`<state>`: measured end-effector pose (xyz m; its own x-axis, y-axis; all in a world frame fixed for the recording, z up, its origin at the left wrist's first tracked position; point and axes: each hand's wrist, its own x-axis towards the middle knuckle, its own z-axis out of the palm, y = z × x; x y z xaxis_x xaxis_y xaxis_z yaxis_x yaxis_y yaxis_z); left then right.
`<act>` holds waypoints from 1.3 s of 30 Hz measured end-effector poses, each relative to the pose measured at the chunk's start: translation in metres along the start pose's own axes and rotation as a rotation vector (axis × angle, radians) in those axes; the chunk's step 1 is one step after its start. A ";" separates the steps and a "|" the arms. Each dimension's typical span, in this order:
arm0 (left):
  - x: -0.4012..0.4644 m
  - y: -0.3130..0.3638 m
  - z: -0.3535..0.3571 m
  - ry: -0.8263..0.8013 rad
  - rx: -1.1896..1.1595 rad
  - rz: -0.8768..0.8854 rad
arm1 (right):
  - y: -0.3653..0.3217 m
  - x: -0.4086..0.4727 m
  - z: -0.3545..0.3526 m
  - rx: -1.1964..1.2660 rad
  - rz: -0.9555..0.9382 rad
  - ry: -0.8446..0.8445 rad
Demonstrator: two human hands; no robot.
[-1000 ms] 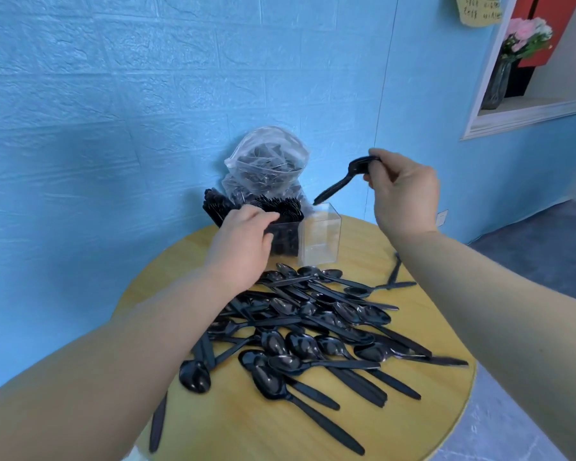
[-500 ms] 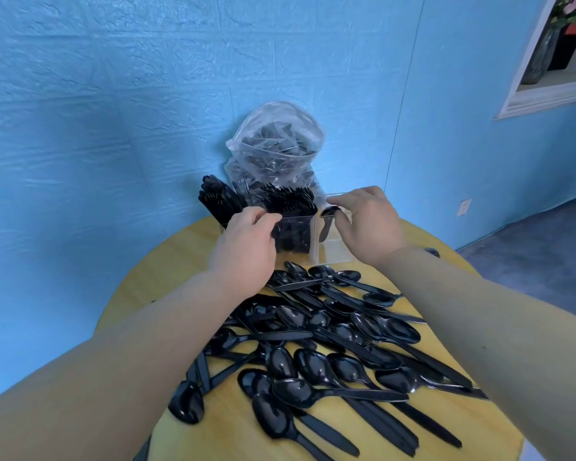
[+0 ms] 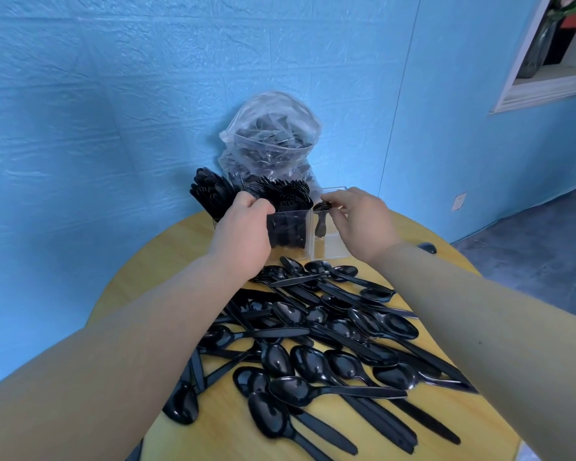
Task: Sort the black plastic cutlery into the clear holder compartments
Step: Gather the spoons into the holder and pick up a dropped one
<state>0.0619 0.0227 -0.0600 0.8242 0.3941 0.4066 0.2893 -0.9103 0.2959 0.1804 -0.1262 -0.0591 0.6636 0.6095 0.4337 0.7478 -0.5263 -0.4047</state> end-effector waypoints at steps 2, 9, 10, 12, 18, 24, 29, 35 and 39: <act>0.000 -0.001 -0.001 0.004 -0.003 0.001 | -0.002 -0.001 -0.002 -0.002 -0.006 -0.009; -0.012 -0.001 -0.006 0.005 -0.011 0.003 | -0.010 -0.013 -0.008 -0.018 -0.015 -0.027; -0.015 -0.001 -0.007 0.008 -0.011 0.007 | -0.012 -0.016 -0.009 -0.016 -0.019 -0.024; -0.021 -0.001 -0.009 0.009 -0.007 0.015 | -0.014 -0.021 -0.011 -0.004 -0.020 -0.024; -0.038 0.002 -0.015 0.013 -0.014 0.041 | -0.020 -0.037 -0.016 -0.002 -0.018 -0.030; -0.055 0.006 -0.019 0.049 0.049 0.048 | -0.021 -0.045 -0.022 -0.036 -0.049 -0.025; -0.072 0.008 -0.014 0.182 0.051 0.112 | 0.001 -0.062 -0.032 0.001 -0.017 0.139; -0.081 0.041 0.006 -0.057 -0.010 0.282 | 0.066 -0.091 -0.032 -0.143 0.281 -0.058; -0.081 0.071 0.018 -0.281 0.061 0.356 | 0.089 -0.104 -0.026 -0.198 0.331 -0.280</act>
<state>0.0246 -0.0760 -0.0870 0.9753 0.0135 0.2205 -0.0146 -0.9920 0.1251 0.1785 -0.2519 -0.1193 0.8566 0.5121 0.0627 0.5043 -0.8054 -0.3114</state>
